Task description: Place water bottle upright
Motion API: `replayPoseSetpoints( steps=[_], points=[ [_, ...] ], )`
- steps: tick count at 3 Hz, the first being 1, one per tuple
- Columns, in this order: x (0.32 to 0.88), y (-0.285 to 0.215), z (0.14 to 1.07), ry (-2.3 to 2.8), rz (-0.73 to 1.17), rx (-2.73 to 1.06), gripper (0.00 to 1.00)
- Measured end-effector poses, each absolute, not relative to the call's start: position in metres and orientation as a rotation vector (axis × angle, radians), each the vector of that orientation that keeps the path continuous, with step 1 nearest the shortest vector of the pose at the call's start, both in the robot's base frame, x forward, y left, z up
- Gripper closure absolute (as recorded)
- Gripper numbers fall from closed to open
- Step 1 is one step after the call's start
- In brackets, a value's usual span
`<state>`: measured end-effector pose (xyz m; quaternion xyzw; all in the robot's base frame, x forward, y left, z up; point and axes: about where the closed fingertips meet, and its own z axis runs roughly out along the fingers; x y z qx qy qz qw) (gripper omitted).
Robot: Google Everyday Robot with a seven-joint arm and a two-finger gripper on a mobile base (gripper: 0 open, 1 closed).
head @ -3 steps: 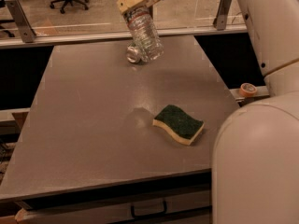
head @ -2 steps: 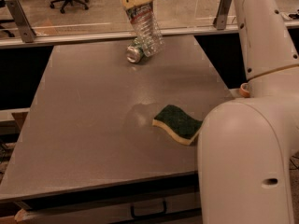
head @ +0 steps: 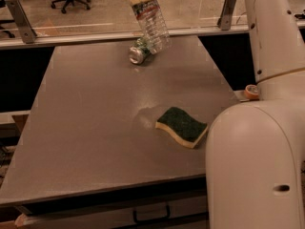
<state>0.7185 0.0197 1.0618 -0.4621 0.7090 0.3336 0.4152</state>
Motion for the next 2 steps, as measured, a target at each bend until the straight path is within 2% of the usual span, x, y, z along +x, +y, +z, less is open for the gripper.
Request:
replayPoseSetpoints(
  steps=[2],
  points=[
    [0.705, -0.030, 1.076, 1.557, 0.719, -1.091, 1.00]
  ],
)
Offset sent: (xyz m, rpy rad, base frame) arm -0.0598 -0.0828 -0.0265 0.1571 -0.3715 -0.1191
